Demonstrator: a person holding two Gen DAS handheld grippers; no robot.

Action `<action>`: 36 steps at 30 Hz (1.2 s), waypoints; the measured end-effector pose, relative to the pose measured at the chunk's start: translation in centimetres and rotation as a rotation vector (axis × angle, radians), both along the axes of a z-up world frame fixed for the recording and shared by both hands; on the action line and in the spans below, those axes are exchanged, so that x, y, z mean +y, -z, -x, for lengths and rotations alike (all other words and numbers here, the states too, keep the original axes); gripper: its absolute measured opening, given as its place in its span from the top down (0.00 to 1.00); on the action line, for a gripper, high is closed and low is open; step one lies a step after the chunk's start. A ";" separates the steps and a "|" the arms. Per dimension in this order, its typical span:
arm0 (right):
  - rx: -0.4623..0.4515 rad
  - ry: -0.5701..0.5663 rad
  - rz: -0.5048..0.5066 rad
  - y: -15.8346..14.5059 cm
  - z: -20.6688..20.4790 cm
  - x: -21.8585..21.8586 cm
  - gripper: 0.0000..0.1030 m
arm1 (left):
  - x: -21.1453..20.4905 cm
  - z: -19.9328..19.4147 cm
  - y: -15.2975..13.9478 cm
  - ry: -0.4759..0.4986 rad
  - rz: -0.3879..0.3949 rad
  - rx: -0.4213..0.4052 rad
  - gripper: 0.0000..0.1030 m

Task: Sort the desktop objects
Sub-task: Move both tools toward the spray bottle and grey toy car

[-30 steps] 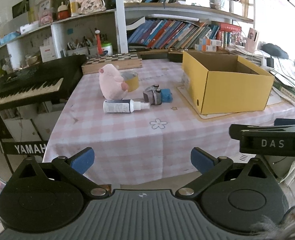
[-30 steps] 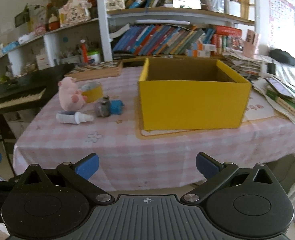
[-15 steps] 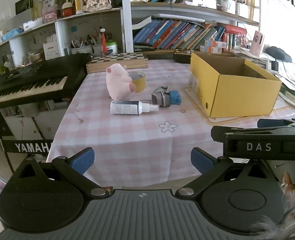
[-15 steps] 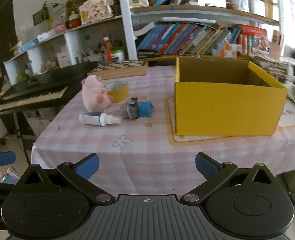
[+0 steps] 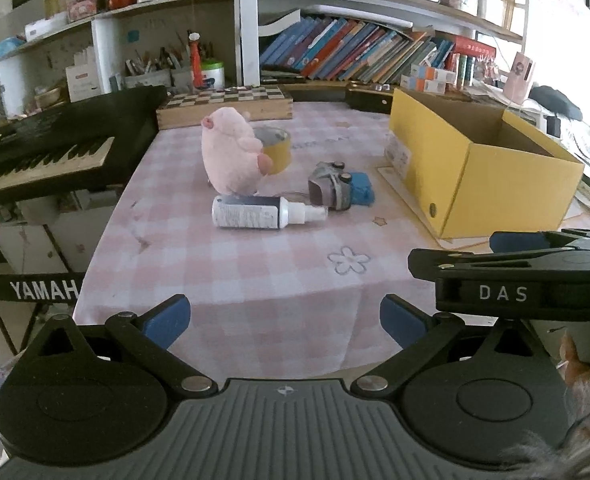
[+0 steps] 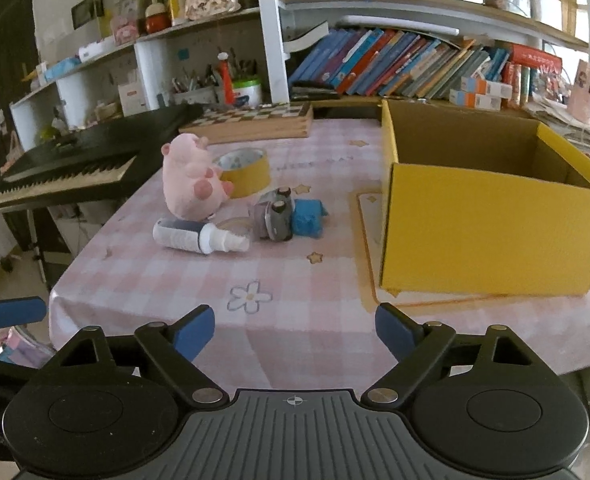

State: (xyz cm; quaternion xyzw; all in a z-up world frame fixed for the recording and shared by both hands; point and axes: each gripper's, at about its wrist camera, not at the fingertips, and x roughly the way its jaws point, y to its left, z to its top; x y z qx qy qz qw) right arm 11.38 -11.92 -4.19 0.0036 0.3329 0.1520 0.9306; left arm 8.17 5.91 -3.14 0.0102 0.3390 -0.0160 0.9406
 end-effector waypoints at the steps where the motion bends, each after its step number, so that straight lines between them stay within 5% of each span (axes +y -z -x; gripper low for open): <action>1: 0.000 -0.003 0.001 0.0 -0.4 0.1 0.13 | 0.1 -0.5 0.1 0.002 -0.001 0.001 0.01; 10: -0.017 -0.034 -0.004 0.1 -4.6 1.4 0.26 | 1.3 -5.9 1.2 0.042 -0.005 0.024 0.02; 24: 0.002 -0.045 -0.014 0.7 -9.3 3.3 0.26 | 1.5 -10.7 2.7 0.131 -0.022 0.068 0.02; 36: 0.028 -0.040 -0.043 0.6 -10.6 3.7 0.28 | 1.1 -14.5 2.9 0.283 -0.201 0.018 0.02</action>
